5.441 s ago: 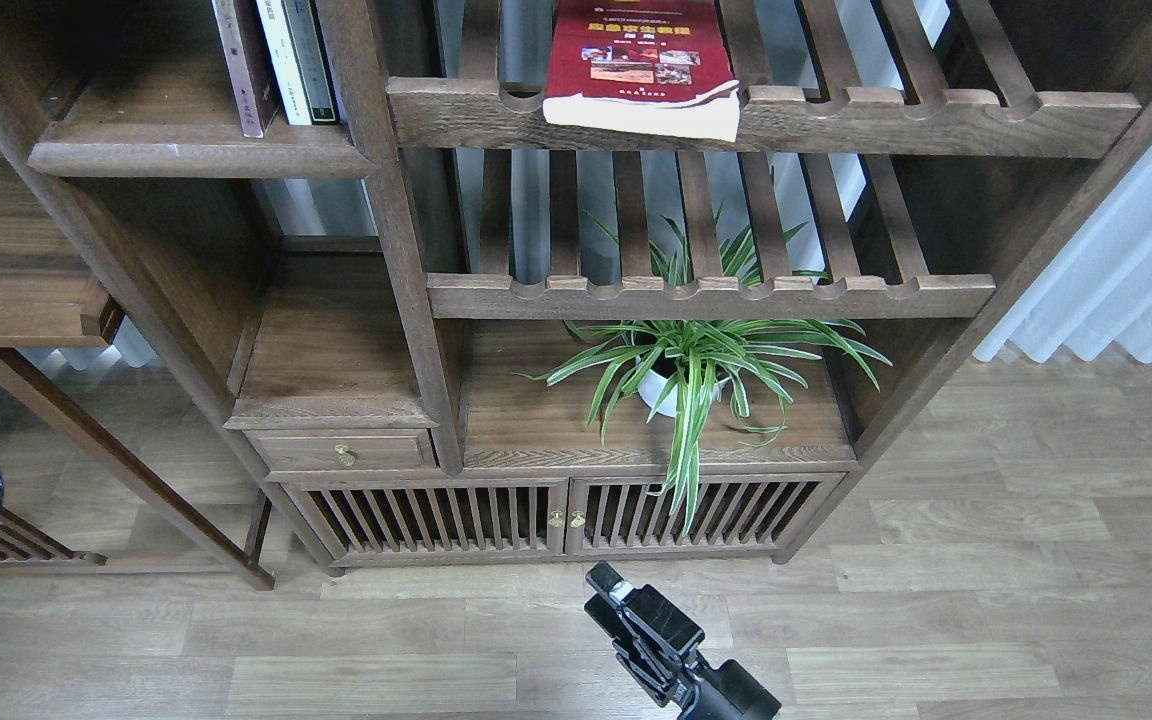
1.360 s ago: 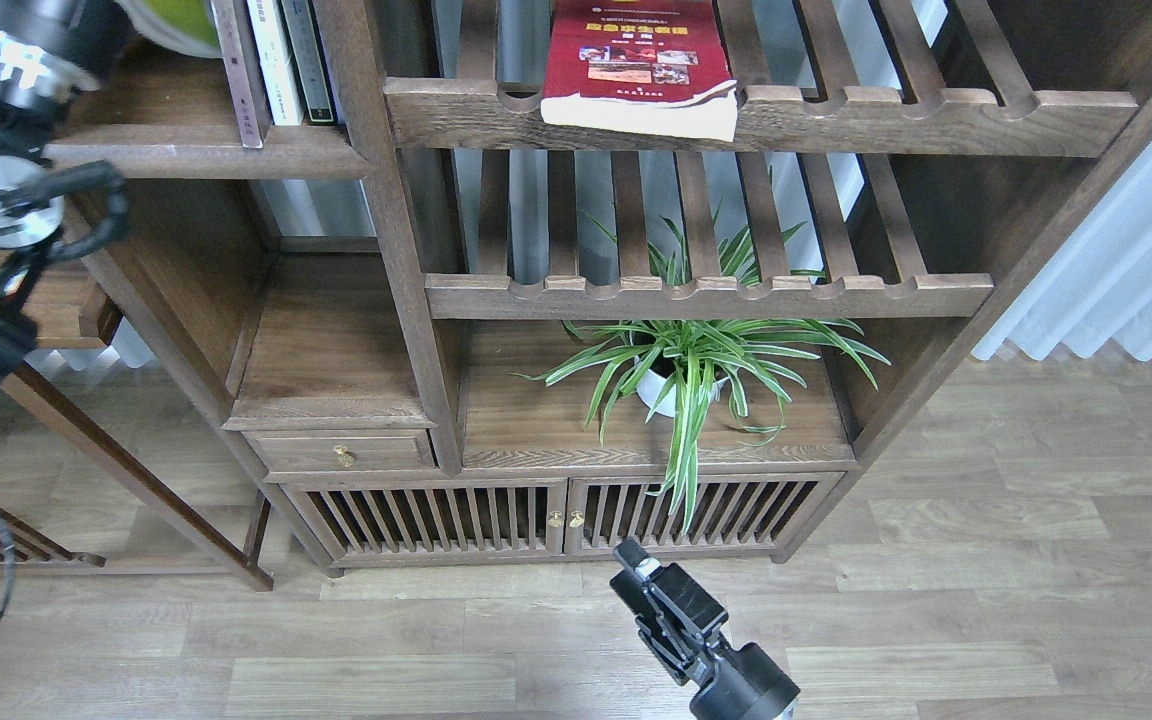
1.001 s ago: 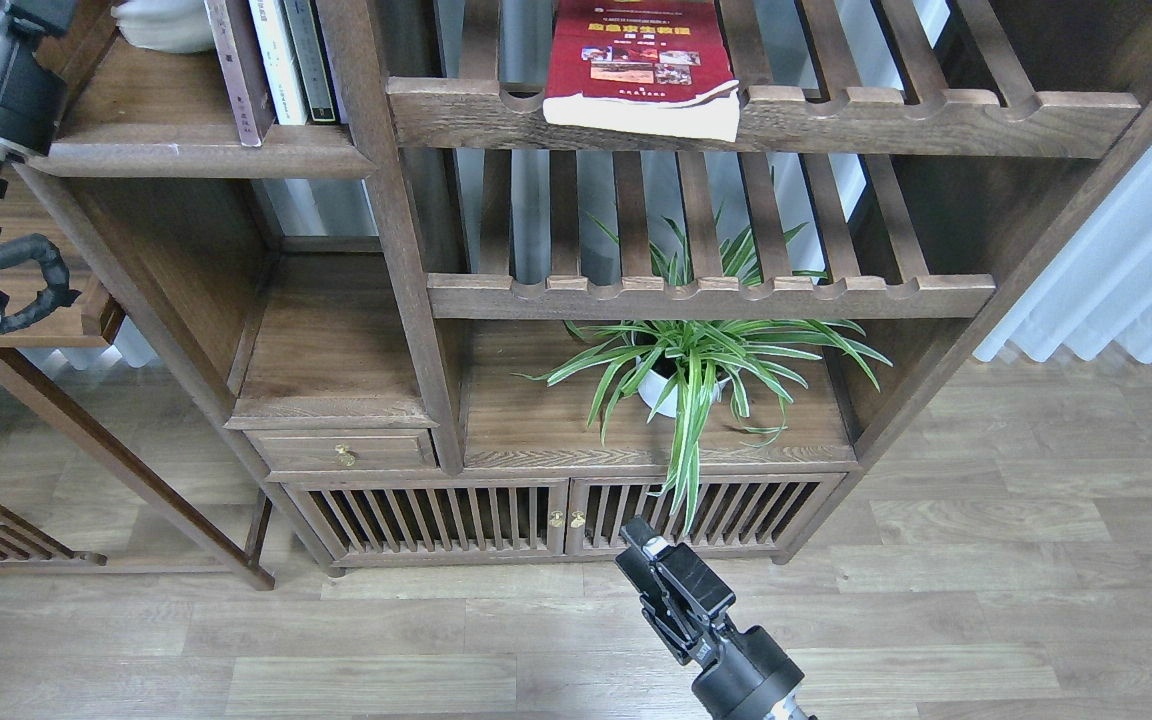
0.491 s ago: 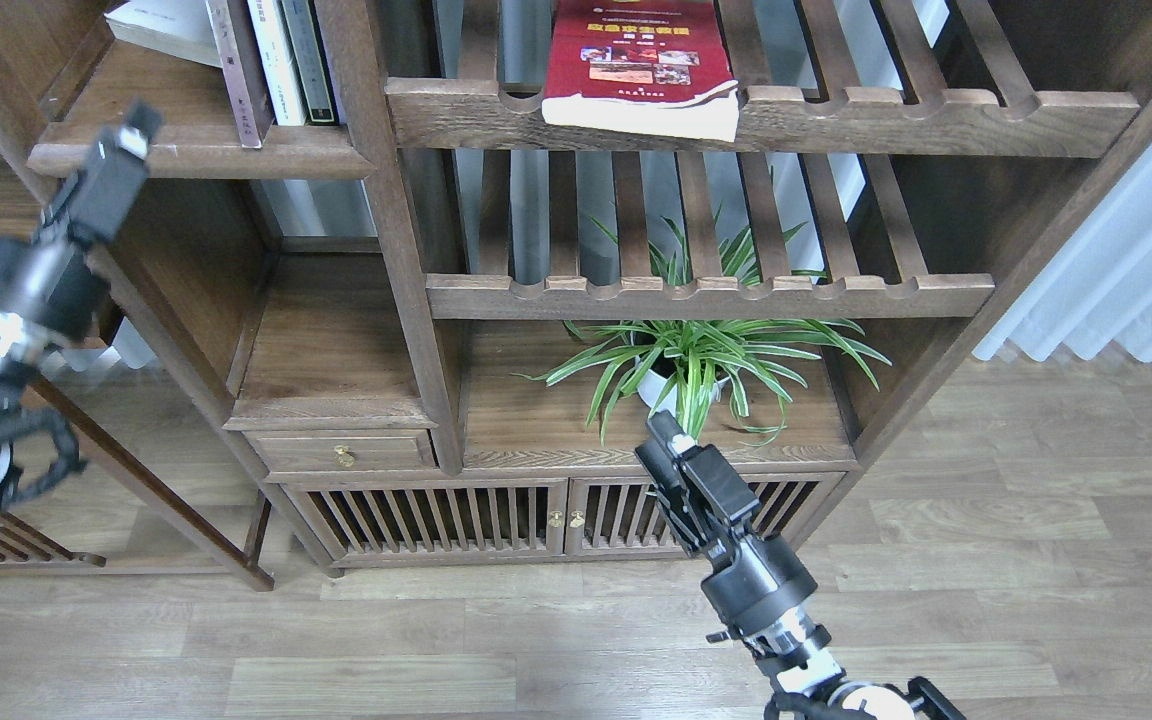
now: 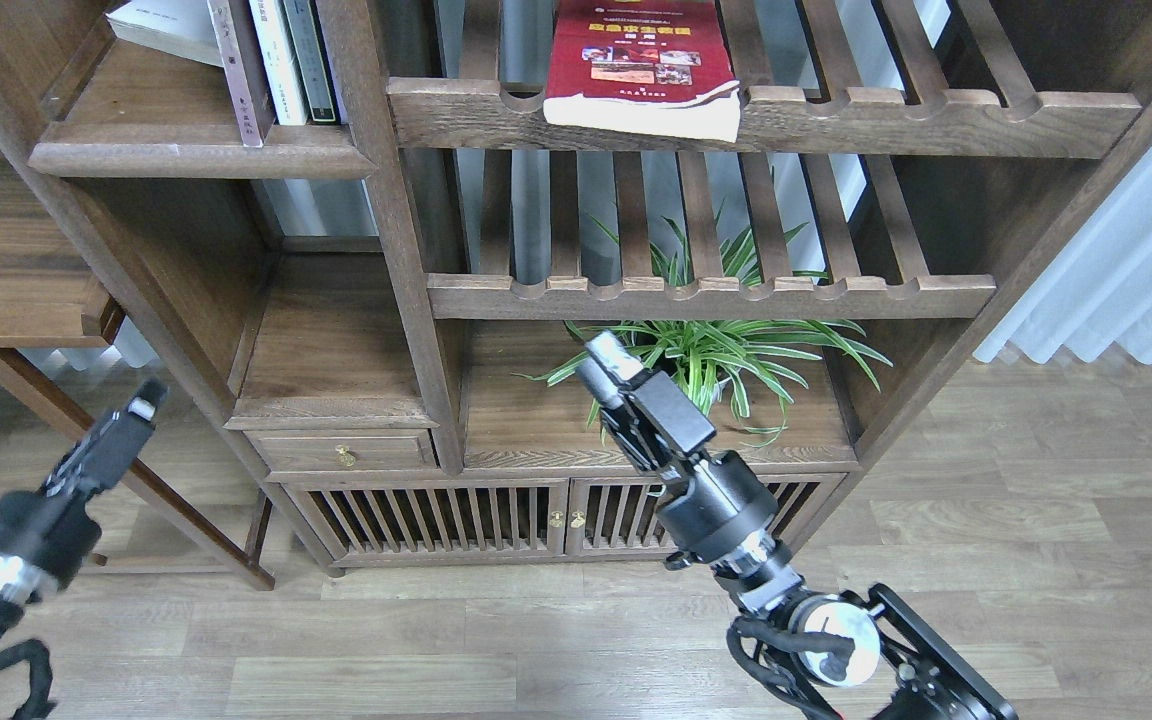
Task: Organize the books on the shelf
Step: 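Raise the right gripper up toward the red book on the top shelf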
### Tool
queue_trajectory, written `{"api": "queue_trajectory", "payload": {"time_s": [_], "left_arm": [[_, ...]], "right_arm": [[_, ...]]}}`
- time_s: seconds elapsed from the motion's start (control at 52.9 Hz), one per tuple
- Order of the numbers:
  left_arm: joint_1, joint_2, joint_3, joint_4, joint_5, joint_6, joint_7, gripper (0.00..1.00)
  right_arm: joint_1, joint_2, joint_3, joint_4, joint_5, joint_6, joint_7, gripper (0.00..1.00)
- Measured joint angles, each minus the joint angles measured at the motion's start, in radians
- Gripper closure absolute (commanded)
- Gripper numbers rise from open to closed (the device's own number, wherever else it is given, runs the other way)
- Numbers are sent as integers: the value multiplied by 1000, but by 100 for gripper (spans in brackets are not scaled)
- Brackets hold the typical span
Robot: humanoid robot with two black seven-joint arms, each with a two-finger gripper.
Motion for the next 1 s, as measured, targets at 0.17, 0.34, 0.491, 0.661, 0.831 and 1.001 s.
{"api": "queue_trajectory", "payload": {"time_s": [0.17, 0.34, 0.491, 0.661, 0.831, 1.001], "left_arm": [[15, -5, 0, 22, 0, 0, -1, 1], [17, -8, -1, 24, 2, 0, 0, 1], [15, -9, -11, 25, 2, 0, 0, 1], [12, -10, -13, 25, 2, 0, 0, 1], [12, -10, -16, 25, 1, 0, 0, 1], [10, -9, -18, 25, 0, 0, 0, 1]], "right_arm": [[83, 0, -11, -1, -2, -15, 42, 29], [139, 0, 3, -7, -2, -130, 69, 27], [205, 0, 20, -25, 1, -213, 75, 24], [275, 0, 40, -73, 5, -258, 77, 23], [328, 0, 93, -105, 6, -282, 79, 23], [394, 0, 134, -119, 6, -313, 79, 23]]}}
